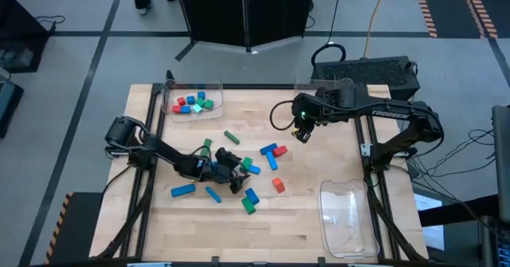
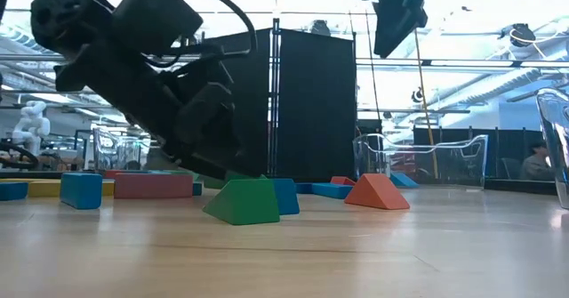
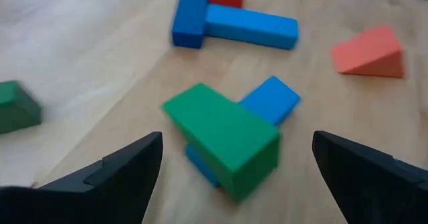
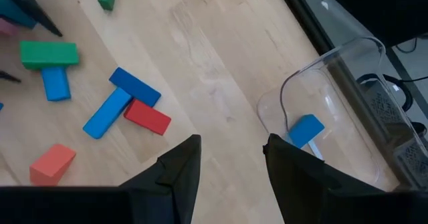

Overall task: Sort blocks by size
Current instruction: Put the green triangular block into the top right transparent bin

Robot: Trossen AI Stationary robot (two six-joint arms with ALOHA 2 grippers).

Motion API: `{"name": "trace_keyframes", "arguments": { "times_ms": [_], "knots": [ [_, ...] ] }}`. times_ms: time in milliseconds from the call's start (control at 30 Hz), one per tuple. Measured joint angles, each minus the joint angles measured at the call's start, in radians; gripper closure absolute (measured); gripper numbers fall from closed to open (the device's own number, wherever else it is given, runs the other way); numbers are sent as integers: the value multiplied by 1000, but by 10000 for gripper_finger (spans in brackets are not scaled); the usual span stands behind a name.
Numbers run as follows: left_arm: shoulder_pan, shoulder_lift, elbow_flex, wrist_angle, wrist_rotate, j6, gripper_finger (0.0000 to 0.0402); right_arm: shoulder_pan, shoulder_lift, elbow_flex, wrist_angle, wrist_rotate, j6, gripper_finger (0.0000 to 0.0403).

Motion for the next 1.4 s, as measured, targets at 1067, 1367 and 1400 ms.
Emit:
{"name": "trace_keyframes", "arguments": {
  "times_ms": [1067, 1367, 1400],
  "knots": [
    [1, -10, 7, -35, -36, 34, 188, 103, -20, -271, 234, 195, 62, 241],
    [13, -108, 7, -65, -18, 84, 188, 182, -23, -553, 618, 168, -2, 241],
    [16, -111, 7, -63, -12, 80, 188, 188, -23, -570, 648, 168, -2, 241]
  ]
}}
